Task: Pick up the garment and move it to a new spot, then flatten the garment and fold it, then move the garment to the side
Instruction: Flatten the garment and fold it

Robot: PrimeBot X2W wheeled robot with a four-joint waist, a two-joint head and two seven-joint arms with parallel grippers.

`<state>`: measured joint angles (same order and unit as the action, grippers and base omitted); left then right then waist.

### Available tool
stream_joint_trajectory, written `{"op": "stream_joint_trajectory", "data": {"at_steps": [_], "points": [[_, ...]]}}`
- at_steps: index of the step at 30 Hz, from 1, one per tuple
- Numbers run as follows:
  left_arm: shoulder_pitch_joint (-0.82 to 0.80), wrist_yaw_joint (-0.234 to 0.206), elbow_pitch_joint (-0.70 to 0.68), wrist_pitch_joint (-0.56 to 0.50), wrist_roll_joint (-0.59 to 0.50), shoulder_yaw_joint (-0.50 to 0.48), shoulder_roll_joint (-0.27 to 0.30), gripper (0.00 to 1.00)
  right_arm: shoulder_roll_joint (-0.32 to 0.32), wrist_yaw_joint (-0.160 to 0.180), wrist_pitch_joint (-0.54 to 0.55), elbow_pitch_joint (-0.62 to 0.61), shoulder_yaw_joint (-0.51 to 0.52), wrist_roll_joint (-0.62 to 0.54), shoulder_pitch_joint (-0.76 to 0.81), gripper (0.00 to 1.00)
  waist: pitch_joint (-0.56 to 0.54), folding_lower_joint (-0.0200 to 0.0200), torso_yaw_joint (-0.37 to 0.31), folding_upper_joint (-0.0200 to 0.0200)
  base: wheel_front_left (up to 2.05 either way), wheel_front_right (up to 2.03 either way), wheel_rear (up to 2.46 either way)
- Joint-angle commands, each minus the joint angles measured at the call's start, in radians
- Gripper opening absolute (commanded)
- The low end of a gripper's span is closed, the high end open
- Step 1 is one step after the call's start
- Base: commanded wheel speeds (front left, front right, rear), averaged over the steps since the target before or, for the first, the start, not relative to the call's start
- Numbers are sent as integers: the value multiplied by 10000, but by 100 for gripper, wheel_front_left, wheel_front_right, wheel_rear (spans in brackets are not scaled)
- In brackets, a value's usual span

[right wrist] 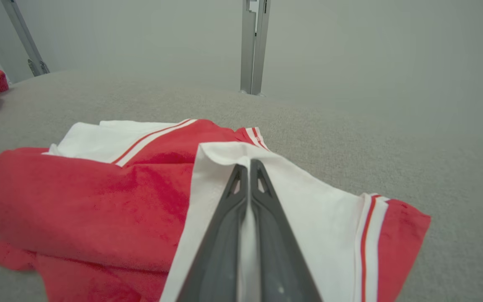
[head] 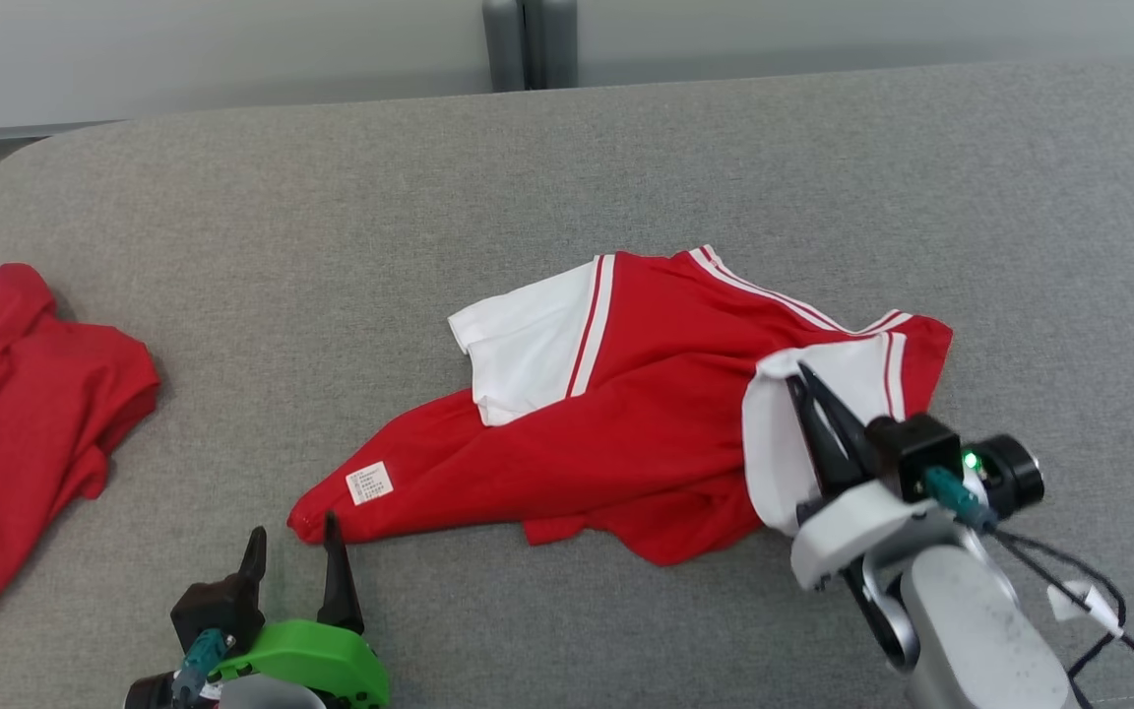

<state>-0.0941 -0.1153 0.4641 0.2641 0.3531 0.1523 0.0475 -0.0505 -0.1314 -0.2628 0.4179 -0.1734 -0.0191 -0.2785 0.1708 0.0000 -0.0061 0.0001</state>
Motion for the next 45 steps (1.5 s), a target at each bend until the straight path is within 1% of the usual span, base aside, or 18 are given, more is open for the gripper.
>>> {"op": "stream_joint_trajectory", "data": {"at_steps": [1, 3, 4, 7, 10, 12, 15, 19, 20, 21, 22, 24, 27, 30, 34, 39, 43, 45], "points": [[-108, 12, -27, 6, 2, 0, 54, 100, -5, 13, -30, -292, -7, 95, -443, 0, -3, 0, 11, -1, 0, 0, 0], [-134, 41, -33, 6, -19, 35, 54, 100, -6, 13, -31, -703, -52, 407, -989, 0, -24, 0, 31, -1, 0, 0, 0], [-147, 40, -34, 6, -24, 49, 54, 100, -9, 13, -31, -913, -130, 357, -1292, 0, -30, 0, 39, -1, 0, 0, 0], [-224, 39, -46, 6, -102, 60, 53, 100, -19, 13, -30, -1738, -94, 976, -2384, 0, -14, 0, 59, -1, 0, 0, 0], [-191, 59, -20, 6, -213, 26, 53, 100, -25, 13, -30, -2483, 355, 1711, -2850, 0, -31, 0, 43, -1, 0, 0, 0], [-111, 100, 40, 6, -238, 5, 53, 100, -39, 15, -28, -2748, 1003, 2147, -2672, 0, -104, 0, -14, -1, 0, 0, 0], [57, 126, 74, 6, -252, -39, 51, 100, -6, 13, -27, -2303, 1885, 2340, -1817, 0, -234, 0, -146, -1, 0, 0, 0], [149, 154, 75, 6, -242, -36, 53, 100, -15, 9, -30, -1103, 3120, 1914, -470, 0, -327, 0, -285, -1, 0, 0, 0], [171, 166, 76, 6, -263, -42, 54, 100, -15, 10, -28, -582, 3519, 1799, -61, 12, -334, 0, -323, -1, 0, 0, 0], [168, 174, 79, 6, -299, -40, 54, 100, -18, 10, -31, -258, 3875, 1846, 134, 48, -338, 0, -345, -1, 0, 0, 0], [165, 186, 92, 6, -315, -44, 51, 100, -26, 10, -30, 244, 4322, 1793, 385, 100, -351, 0, -369, -1, 0, 0, 0], [187, 185, 110, 6, -392, -82, 56, 100, 3, 6, -31, 771, 4853, 1620, 624, 100, -375, 0, -414, -1, 0, 0, 0], [238, 195, 113, 6, -488, -195, 53, 100, -9, 6, -30, 1114, 5300, 1402, 942, 100, -412, 0, -495, -1, 0, 0, 0], [277, 155, 89, 6, -576, -344, 56, 100, -7, 7, -30, 957, 5242, 1424, 1017, 100, -479, 0, -563, -1, 0, 0, 0], [381, 147, 20, 7, -642, -500, 53, 100, -9, 7, -30, 319, 4552, 1392, 1054, 100, -602, 0, -603, -1, 0, 0, 0], [468, 142, -106, 6, -598, -601, 53, 100, -9, 7, -30, -671, 3362, 1381, 1205, 100, -794, 0, -551, -1, 0, 0, 0], [503, 167, -81, 6, -622, -608, 53, 100, -13, 7, -30, -955, 2706, 1307, 1345, 100, -925, 0, -499, -1, 0, 0, 0], [529, 189, -57, 7, -645, -619, 54, 100, -15, 7, -30, -908, 2604, 1413, 1397, 100, -970, 0, -474, -1, 0, 0, 0]]}}
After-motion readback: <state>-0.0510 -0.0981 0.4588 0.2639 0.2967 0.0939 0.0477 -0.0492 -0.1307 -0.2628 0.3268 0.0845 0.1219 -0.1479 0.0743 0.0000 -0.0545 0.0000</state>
